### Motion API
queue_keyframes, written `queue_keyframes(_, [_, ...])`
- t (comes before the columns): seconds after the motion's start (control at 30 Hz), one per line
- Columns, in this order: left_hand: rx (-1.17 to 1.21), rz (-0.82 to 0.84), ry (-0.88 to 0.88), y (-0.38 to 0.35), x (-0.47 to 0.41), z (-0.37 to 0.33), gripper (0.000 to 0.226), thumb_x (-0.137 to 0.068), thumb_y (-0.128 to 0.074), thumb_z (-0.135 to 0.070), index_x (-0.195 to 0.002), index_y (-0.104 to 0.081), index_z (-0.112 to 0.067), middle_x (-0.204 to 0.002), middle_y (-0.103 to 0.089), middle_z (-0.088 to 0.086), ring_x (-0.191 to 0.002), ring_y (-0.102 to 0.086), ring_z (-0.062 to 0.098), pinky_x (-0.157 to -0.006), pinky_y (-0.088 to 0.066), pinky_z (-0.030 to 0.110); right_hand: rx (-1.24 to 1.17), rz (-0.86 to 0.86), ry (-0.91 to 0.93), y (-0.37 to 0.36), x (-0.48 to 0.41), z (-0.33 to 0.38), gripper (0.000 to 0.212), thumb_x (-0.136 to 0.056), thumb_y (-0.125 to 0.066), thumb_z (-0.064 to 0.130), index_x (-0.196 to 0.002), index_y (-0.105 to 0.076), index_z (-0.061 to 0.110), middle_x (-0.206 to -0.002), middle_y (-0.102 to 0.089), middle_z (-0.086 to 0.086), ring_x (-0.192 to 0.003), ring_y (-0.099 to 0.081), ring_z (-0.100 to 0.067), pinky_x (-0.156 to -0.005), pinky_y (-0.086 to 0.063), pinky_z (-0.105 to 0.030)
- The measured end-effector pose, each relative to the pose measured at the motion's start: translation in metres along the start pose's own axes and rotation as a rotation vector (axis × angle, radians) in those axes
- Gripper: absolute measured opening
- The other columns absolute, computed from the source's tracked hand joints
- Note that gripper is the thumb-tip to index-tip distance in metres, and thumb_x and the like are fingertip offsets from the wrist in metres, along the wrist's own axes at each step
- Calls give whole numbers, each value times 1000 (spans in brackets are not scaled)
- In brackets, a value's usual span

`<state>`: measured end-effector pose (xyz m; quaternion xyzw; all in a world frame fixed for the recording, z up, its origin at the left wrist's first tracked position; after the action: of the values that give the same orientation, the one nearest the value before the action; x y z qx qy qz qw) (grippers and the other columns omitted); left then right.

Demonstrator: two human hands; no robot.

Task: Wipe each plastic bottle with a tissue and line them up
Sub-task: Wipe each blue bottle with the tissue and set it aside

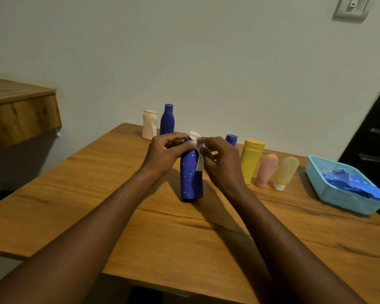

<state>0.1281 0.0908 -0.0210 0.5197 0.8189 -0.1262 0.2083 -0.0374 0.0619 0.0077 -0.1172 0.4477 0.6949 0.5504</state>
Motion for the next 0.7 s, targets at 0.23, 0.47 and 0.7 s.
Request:
queue_keyframes(0.23, [80,5,70,0,7,15,9,-94,-74,-22,-103,-75,-22,-97,-77,-14,-95,-74,9,-78,-60,23,-20,-6,-25,-16,10,-9,26,-90,-69,9,-114,-62,16,-112,-63,6,-98,-62,-10,-85,-57,-31])
queue_keyframes(0.47, [136,-50,108,6,5,16,10,-91,-78,-21,-101,-78,-21,-96,-78,-12,-93,-75,9,-80,-62,26,-27,64,-14,-14,21,-9,28,-90,-65,5,-113,-64,22,-104,-62,11,-93,-60,-3,-74,-47,-15])
queue_keyframes(0.7, [160,-12,123,2,5,14,7,-91,-78,-19,-98,-77,-20,-91,-79,-12,-88,-75,6,-73,-60,21,8,-12,81,-7,14,0,20,-88,-69,4,-104,-73,17,-102,-63,6,-93,-58,-5,-77,-45,-16])
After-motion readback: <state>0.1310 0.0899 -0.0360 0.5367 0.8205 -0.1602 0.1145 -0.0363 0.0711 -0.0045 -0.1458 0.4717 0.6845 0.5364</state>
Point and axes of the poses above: each hand's wrist, its own x-axis away from the middle knuckle, its own y-axis out of the back of the hand, z = x × y, the point moved 9 cm from there along -x, towards the middle knuckle
